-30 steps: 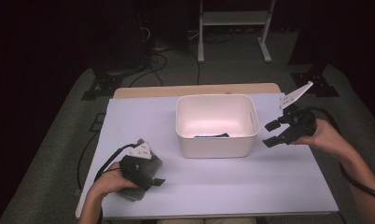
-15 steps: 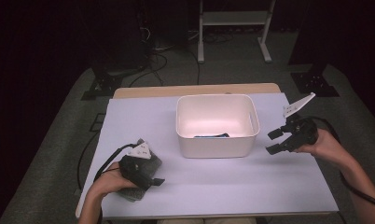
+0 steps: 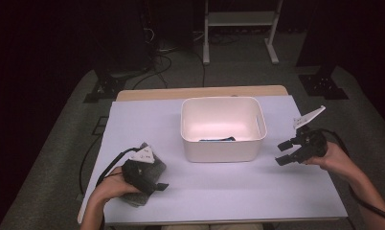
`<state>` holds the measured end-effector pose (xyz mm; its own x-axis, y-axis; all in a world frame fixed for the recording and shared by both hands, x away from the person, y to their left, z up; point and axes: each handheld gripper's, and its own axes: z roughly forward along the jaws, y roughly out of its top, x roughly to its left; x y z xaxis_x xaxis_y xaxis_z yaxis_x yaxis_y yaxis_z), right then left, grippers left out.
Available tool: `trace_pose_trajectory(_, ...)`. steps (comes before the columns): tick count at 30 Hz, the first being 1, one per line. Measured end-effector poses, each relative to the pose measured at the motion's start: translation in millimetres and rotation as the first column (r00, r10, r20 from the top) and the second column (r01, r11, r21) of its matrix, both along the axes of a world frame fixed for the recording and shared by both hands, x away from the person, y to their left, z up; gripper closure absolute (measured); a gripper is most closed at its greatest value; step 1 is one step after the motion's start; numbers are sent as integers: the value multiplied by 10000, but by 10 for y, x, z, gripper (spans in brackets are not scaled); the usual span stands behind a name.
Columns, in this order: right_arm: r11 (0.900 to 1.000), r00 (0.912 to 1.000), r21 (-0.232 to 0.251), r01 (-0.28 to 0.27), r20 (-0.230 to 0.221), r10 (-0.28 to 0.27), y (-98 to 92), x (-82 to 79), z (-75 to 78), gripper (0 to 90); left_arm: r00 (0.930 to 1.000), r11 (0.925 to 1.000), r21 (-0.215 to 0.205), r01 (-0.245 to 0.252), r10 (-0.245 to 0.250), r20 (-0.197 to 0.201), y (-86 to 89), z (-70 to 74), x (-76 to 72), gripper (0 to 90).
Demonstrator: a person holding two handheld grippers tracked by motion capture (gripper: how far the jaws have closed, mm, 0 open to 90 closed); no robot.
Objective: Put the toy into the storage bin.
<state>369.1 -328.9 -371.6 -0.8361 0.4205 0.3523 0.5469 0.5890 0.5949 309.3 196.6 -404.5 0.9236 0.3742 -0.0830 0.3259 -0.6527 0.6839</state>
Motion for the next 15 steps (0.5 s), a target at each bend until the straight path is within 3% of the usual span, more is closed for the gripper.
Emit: trace_pose_trajectory(15, 9989, 9990, 366, 307, -338, -295, -120, -67, -255, 194, 10000, 10000, -3, -49, 49, -43, 18, -5, 3, 84)
